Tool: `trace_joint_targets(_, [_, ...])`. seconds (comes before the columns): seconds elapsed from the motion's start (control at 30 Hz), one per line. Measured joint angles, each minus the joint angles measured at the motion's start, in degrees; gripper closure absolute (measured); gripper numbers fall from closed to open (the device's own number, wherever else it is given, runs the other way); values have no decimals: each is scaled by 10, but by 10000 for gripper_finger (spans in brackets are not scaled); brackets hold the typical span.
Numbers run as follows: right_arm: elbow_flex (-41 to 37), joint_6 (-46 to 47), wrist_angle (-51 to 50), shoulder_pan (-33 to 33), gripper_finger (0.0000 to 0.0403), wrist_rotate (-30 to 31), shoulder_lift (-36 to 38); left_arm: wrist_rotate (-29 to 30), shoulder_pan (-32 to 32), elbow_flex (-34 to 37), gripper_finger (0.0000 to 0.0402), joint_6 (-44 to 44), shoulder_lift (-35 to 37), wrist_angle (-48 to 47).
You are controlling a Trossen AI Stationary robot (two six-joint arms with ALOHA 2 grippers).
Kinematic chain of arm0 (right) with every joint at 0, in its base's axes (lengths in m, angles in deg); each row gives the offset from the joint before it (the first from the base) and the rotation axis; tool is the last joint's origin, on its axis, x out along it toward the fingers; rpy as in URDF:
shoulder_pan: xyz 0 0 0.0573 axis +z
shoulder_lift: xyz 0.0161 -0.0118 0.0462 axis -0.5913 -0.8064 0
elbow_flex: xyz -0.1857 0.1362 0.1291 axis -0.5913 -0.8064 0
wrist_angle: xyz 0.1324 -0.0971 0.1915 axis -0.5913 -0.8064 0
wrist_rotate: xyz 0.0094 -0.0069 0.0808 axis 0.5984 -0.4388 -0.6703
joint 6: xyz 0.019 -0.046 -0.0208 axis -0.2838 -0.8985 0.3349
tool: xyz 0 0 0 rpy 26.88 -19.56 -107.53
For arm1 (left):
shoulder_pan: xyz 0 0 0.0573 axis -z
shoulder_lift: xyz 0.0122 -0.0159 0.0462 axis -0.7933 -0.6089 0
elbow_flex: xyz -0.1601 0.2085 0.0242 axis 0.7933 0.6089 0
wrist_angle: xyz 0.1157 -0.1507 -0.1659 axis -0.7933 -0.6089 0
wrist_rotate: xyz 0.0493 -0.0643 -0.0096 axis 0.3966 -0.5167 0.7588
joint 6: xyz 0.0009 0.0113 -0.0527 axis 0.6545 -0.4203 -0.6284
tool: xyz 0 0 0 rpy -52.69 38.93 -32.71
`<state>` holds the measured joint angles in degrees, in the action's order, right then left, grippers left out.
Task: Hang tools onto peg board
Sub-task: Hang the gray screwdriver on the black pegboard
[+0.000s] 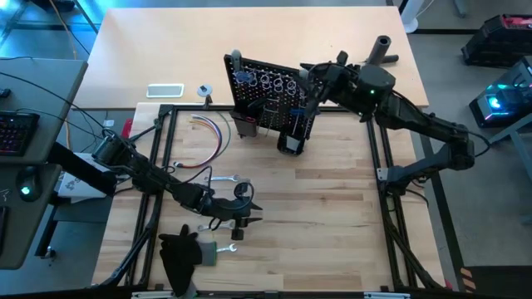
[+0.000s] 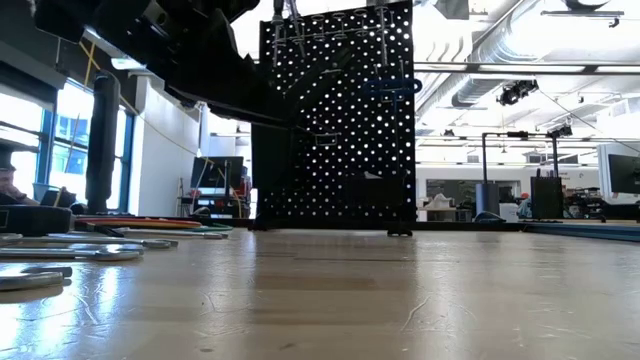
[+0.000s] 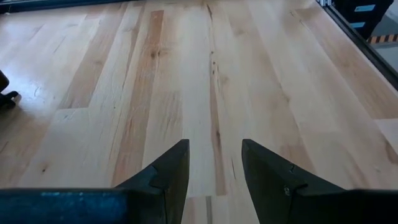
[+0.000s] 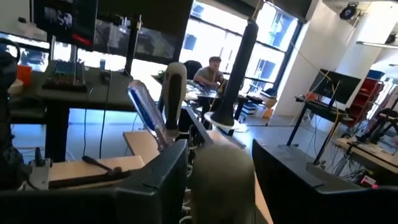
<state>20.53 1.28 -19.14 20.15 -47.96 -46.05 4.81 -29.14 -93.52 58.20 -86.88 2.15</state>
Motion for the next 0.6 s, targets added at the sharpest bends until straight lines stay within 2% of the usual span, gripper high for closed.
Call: trace_joint_targets(0.6, [0,4,-23,9,223,2,38,0,0,0,261,-2,0,-2])
